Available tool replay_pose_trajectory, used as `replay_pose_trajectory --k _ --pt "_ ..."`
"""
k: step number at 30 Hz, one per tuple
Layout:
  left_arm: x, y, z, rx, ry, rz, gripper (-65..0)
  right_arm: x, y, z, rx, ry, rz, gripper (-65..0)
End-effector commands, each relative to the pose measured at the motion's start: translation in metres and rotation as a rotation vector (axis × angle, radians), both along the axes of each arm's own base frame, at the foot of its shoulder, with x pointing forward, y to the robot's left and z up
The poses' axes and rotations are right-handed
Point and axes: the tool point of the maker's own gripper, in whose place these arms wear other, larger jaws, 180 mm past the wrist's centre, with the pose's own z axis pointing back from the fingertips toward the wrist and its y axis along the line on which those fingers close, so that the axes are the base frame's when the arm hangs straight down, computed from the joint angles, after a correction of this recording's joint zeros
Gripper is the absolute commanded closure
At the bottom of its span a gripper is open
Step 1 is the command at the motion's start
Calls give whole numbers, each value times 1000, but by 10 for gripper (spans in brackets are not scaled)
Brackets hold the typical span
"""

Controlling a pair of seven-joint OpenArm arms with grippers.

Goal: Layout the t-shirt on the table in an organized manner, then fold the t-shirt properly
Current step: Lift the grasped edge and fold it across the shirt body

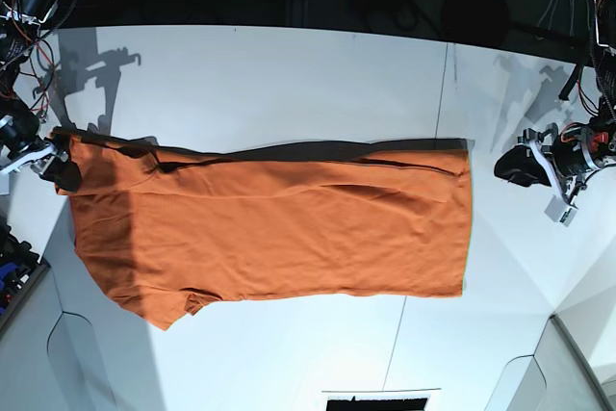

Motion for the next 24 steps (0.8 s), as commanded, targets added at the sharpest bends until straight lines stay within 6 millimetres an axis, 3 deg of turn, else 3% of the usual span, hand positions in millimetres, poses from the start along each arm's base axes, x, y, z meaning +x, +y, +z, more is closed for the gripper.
replay_pose_trajectory --k 1,7,12,18,24 --pt "11 4 19 -12 -44 -2 -305 9 -16 27 -7 -81 -34 -303" --pt "7 1 26 -73 -21 2 -305 -8 -52 40 11 -108 -142 -303" --pt "8 -2 28 -96 -30 8 -305 -23 -61 30 -12 -74 -161 -303" --pt "8 -11 23 -117 -28 6 -306 -39 -58 4 -49 4 -152 -304" --pt "7 -17 11 -108 -15 9 -379 -35 -30 -27 2 68 -87 -305"
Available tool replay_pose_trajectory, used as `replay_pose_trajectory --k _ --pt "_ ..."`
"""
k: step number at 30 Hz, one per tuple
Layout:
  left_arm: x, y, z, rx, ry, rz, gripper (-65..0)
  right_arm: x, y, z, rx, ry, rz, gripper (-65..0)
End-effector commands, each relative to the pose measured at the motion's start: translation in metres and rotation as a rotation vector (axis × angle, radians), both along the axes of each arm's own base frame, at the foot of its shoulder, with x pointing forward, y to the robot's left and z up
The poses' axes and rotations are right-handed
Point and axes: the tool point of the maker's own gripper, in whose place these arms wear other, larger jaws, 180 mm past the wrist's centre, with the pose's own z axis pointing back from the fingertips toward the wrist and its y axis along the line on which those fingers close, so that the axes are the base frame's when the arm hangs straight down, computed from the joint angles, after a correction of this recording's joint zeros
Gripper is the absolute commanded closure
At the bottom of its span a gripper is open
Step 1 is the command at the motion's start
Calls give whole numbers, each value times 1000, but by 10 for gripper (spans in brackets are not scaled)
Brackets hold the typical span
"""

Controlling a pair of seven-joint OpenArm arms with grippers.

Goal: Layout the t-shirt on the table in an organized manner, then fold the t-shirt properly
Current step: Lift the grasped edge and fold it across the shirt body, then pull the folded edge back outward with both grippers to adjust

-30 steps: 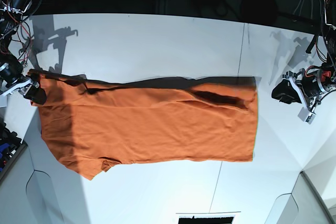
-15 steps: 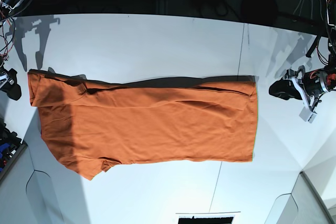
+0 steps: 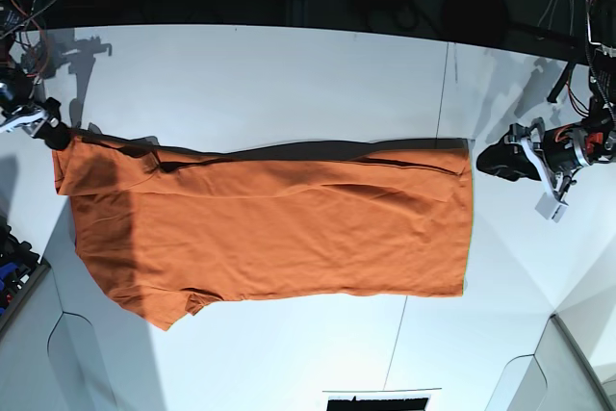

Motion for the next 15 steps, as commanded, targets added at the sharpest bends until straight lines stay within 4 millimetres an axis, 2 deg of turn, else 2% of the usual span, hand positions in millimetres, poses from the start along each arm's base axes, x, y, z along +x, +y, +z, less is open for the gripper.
replay_pose_trajectory --k 1,6,15 --pt "13 8 15 2 -57 14 -379 10 -7 12 -24 -32 8 -305" --pt "11 -3 4 -39 -44 30 -379 16 10 9 -7 -39 49 -305" --pt "15 -14 12 -116 -58 40 -379 21 15 10 5 -48 51 -305"
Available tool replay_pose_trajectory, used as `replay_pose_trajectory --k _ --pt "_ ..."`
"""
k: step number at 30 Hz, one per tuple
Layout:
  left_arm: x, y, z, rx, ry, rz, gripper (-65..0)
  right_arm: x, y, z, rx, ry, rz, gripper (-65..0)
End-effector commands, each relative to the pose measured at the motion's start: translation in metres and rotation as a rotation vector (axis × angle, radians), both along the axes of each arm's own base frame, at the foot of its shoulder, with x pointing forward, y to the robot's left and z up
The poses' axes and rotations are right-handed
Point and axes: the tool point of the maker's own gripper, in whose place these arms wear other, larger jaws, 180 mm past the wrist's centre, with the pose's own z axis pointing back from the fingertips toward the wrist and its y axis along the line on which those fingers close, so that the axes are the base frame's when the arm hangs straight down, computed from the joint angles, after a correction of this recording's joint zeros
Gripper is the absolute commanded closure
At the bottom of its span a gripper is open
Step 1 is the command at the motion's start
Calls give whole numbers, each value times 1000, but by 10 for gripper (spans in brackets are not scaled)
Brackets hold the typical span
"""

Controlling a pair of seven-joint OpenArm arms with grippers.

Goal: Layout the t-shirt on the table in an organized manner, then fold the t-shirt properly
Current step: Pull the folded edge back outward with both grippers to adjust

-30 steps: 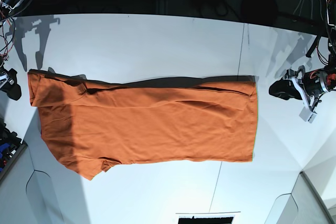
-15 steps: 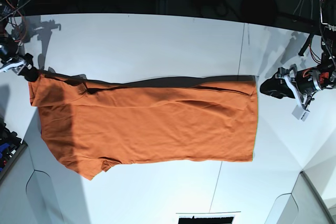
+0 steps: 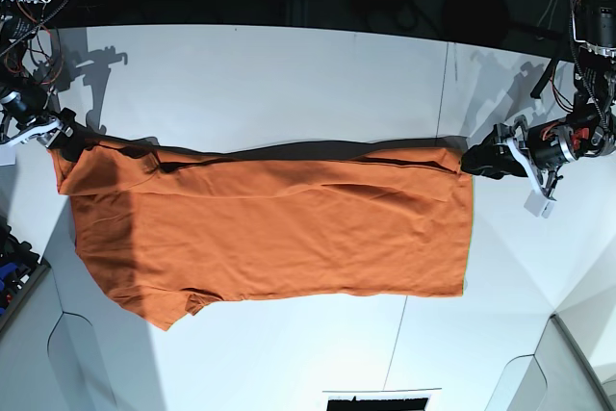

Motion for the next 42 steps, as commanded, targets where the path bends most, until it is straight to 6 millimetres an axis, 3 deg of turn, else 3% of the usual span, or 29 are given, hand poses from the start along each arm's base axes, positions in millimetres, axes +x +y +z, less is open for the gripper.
replay_pose_trajectory --k 1,9,16,22,32,37,38,40,42 --pt "13 6 18 -10 -55 8 -379 8 -7 12 -17 -30 1 -305" --pt "22 -3 34 -72 -62 -10 -379 8 -7 12 -18 -30 1 -304" --pt "16 -1 11 36 -41 -21 -379 8 -7 12 -18 -30 2 -304" --pt "14 8 8 88 -30 -29 -379 7 -6 11 -17 -27 4 -304" --pt "11 -29 5 -63 -20 -30 -379 7 -7 11 -20 -25 4 -304" --pt "9 -39 -4 -47 -10 -42 -376 7 -7 11 -20 -25 4 -304" --pt "10 -37 -5 -37 -15 -40 -356 7 -7 11 -20 -25 4 -303" --pt "10 -34 -7 -10 -20 -38 -229 7 -6 11 -19 -26 4 -278" --pt "10 -32 -9 9 -16 -42 -98 7 -7 11 -19 -26 4 -166"
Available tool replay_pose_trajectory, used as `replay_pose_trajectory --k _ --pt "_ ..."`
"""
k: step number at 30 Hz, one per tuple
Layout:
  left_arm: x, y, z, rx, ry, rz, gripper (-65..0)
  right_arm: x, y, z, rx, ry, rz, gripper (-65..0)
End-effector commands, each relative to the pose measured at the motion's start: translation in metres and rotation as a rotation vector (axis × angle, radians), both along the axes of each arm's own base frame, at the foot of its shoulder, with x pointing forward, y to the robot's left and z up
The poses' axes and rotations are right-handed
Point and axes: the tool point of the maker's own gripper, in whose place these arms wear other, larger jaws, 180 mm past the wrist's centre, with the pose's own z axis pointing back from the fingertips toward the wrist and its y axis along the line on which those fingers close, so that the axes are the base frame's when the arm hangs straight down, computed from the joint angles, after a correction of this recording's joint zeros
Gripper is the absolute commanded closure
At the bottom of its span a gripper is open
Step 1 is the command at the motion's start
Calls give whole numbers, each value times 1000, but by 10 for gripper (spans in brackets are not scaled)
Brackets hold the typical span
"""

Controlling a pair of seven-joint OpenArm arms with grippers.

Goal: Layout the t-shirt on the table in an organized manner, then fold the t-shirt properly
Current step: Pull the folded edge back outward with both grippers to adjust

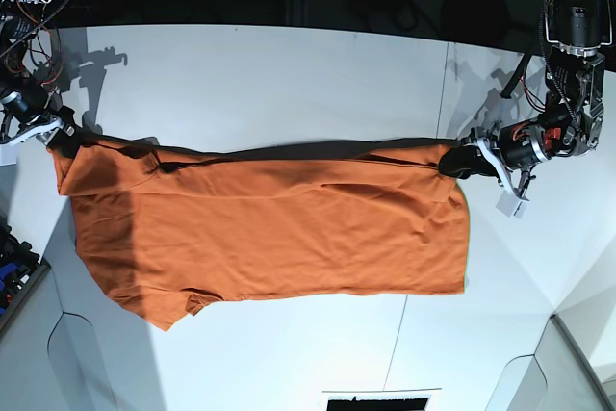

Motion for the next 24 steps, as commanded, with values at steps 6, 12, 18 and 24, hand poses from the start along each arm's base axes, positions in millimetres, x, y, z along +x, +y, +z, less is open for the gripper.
replay_pose_trajectory --k 6,12,18,24 --pt "6 16 9 53 -17 -7 0 11 -5 18 9 -66 -4 0" --pt "4 41 22 130 -23 -28 0 3 -3 16 24 -35 27 0" --pt "-18 65 26 185 9 -50 0 -17 0 16 28 -21 49 0" --pt "-53 65 16 214 63 -99 0 -41 3 12 20 10 67 0"
